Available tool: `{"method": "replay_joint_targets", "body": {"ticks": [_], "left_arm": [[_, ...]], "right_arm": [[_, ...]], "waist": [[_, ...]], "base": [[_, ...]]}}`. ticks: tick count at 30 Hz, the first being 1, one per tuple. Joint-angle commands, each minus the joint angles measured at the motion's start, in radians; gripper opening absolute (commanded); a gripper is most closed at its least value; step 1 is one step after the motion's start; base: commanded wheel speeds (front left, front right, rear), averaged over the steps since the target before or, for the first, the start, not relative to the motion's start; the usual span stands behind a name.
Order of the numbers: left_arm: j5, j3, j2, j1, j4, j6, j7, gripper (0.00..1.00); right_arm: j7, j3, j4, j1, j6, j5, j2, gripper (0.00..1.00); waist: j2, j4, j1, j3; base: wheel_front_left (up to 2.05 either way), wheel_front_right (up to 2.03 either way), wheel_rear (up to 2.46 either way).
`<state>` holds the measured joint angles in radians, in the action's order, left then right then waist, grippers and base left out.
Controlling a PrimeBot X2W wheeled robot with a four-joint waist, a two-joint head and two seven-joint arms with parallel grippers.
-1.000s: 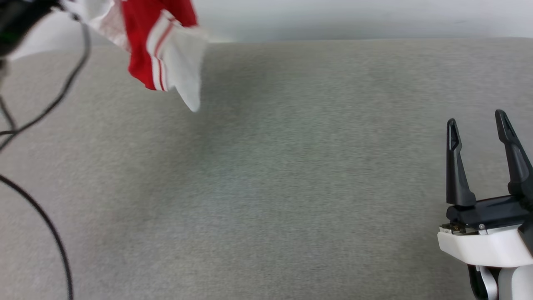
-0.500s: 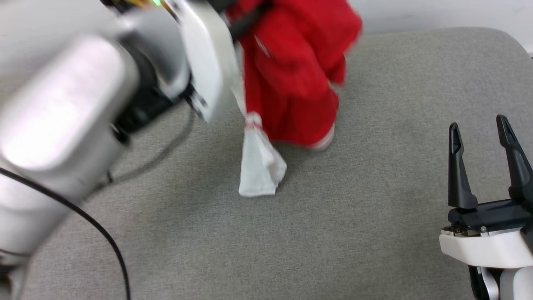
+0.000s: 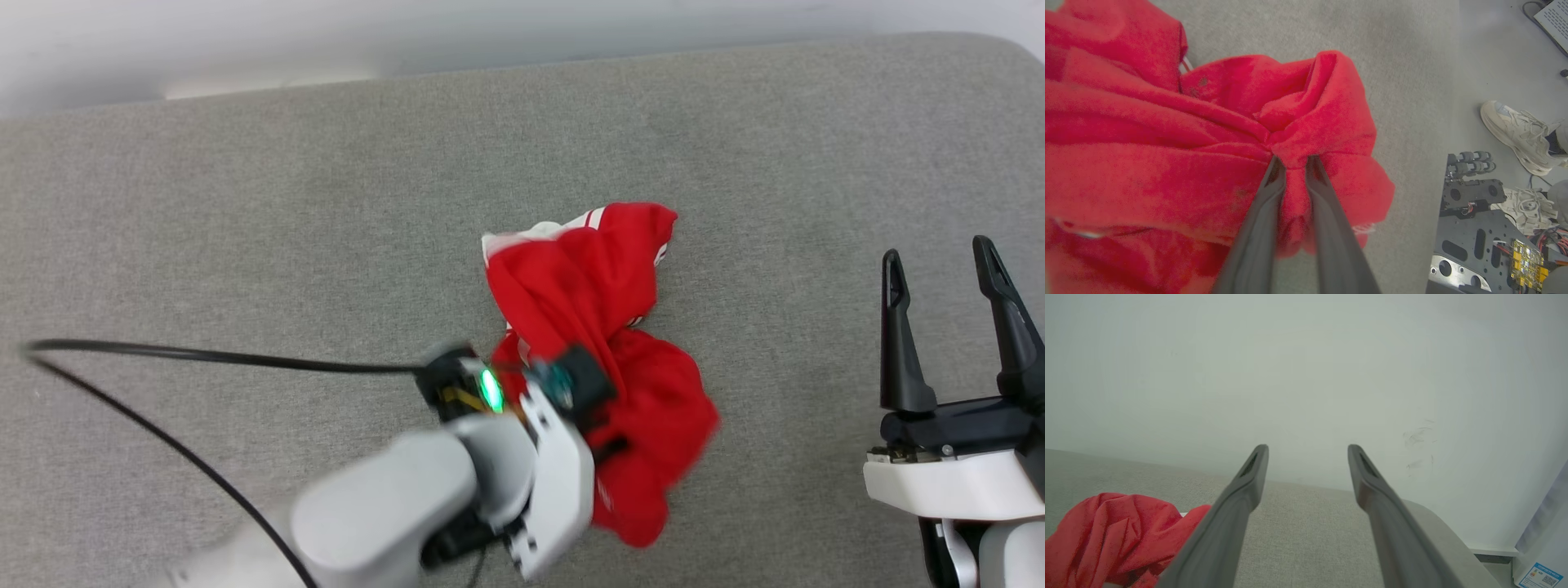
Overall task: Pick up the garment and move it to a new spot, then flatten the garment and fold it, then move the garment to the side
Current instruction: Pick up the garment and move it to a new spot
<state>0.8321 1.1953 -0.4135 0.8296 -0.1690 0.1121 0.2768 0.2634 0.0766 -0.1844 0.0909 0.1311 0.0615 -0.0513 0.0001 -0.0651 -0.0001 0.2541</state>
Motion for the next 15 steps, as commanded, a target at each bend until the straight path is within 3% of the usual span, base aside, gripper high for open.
{"method": "replay_joint_targets", "body": {"ticks": [1,11,12,13,15], "left_arm": [[-0.004,0.022,0.02,-0.032,-0.028,0.005,-0.006,0.0],[-0.072,0.088,0.122,-0.161,-0.158,0.018,-0.009,0.0],[-0.079,0.086,0.127,-0.153,-0.159,0.017,-0.029,0.12],[-0.089,0.082,0.129,-0.14,-0.157,0.017,-0.058,1.0],[-0.105,0.058,0.134,-0.124,-0.149,0.007,-0.122,1.0]], "right_arm": [[0.002,-0.001,0.006,-0.004,-0.001,0.003,0.002,1.0],[0.002,0.005,0.027,-0.005,-0.001,0.009,0.002,1.0],[0.002,0.005,0.03,-0.011,-0.001,0.009,0.002,1.0],[0.002,0.006,0.034,-0.016,-0.001,0.009,0.002,1.0],[0.002,0.006,0.04,-0.025,-0.001,0.011,0.002,1.0]], "waist": [[-0.0001,0.003,0.0001,0.008],[-0.0001,0.011,0.0001,0.008],[-0.0001,0.014,0.0001,0.001],[-0.0001,0.015,0.0001,-0.007],[-0.0001,0.019,0.0001,-0.026]], "base": [[0.0,0.0,0.0],[0.0,0.0,0.0],[0.0,0.0,0.0],[0.0,0.0,0.0],[0.0,0.0,0.0]]}}
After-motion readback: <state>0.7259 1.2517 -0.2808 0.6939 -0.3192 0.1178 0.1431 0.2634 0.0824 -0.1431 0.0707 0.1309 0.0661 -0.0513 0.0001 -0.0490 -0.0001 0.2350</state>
